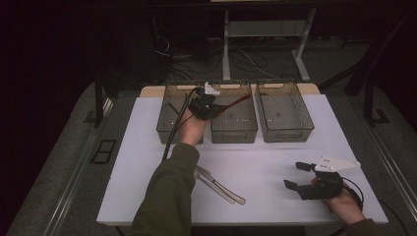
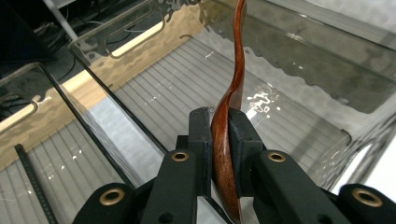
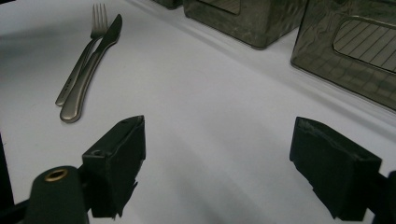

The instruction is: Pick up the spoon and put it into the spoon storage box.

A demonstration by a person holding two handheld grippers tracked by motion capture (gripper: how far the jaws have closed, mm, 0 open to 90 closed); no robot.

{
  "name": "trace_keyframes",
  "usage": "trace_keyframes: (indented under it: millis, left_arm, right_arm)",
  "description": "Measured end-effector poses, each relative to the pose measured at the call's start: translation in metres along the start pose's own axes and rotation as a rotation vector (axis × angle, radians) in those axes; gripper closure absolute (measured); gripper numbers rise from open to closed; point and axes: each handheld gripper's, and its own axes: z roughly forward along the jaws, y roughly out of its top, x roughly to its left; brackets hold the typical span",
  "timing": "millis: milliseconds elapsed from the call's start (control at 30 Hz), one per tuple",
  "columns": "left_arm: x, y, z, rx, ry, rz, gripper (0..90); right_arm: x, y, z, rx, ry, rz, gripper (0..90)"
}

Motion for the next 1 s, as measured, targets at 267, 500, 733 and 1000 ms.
trace_keyframes:
  millis: [267, 500, 733, 1000]
  left_arm:
    - [-0.004, -0.002, 0.013, 0.067, 0.015, 0.023, 80.2]
    - [-0.009, -0.003, 0.021, 0.083, -0.003, 0.02, 80.0]
    - [-0.012, -0.003, 0.024, 0.089, -0.029, 0.019, 78.9]
    - [-0.011, 0.001, 0.019, 0.046, -0.051, 0.01, 65.5]
  right_arm:
    - [-0.001, 0.0, -0.001, -0.003, -0.001, 0.0, 17.6]
    - [-0.001, 0.0, -0.001, -0.004, -0.001, 0.0, 17.6]
    - [-0.001, 0.0, -0.002, -0.007, -0.001, 0.001, 17.6]
    - [-0.001, 0.0, -0.001, -0.005, 0.0, 0.001, 17.6]
